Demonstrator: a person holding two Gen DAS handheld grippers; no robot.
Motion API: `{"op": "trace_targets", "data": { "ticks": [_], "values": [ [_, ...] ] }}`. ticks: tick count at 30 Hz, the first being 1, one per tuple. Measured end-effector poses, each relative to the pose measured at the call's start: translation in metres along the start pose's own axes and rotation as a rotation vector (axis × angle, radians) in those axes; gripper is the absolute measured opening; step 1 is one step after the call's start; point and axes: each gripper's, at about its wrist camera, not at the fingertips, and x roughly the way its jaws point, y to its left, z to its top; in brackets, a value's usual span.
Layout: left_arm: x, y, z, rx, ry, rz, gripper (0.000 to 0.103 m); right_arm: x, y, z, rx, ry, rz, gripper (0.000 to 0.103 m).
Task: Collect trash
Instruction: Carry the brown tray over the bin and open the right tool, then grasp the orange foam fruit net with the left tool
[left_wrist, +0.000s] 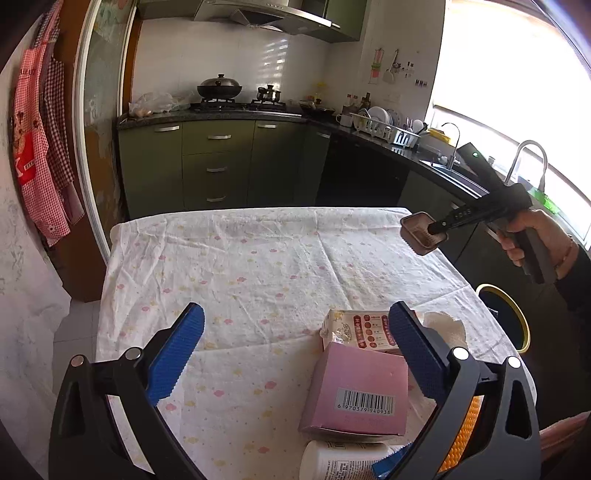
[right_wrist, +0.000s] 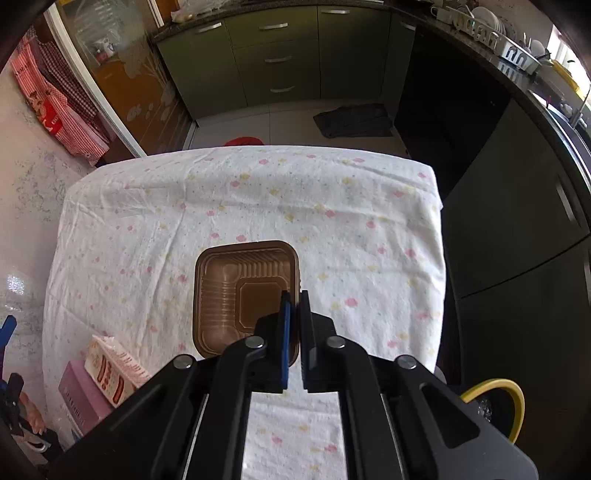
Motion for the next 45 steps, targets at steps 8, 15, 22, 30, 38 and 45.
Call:
{"op": "trace_targets", "data": {
  "ticks": [8, 15, 22, 30, 38, 45],
  "values": [
    [-0.031, -0.027, -0.002, 0.049, -0.034, -0.018, 0.098, -0.081, -0.073, -0.094, 0.123, -0.088, -0.019, 0.004],
    [-0.046, -0.057, -0.005, 0.087, -0.033, -0.048, 0.098, -0.088, -0.163, -0.178, 0.319, -0.082, -0.092, 0.004],
    [-0.049, -0.09, -0.005, 0.142, -0.006, -0.062, 0.098, -0.059, -0.219, -0.236, 0.435, -0.035, -0.121, 0.004],
    [-0.051, -0.13, -0.006, 0.223, 0.012, -0.092, 0.098, -0.043, -0.242, -0.246, 0.498, -0.035, -0.125, 0.022],
    [-0.048, -0.153, -0.011, 0.263, 0.046, -0.127, 0.098, -0.075, -0.196, -0.263, 0.416, -0.16, -0.083, 0.029],
    [-0.048, -0.171, -0.023, 0.313, 0.091, -0.13, 0.098, -0.084, -0.141, -0.296, 0.331, -0.234, -0.006, 0.037]
  ]
}}
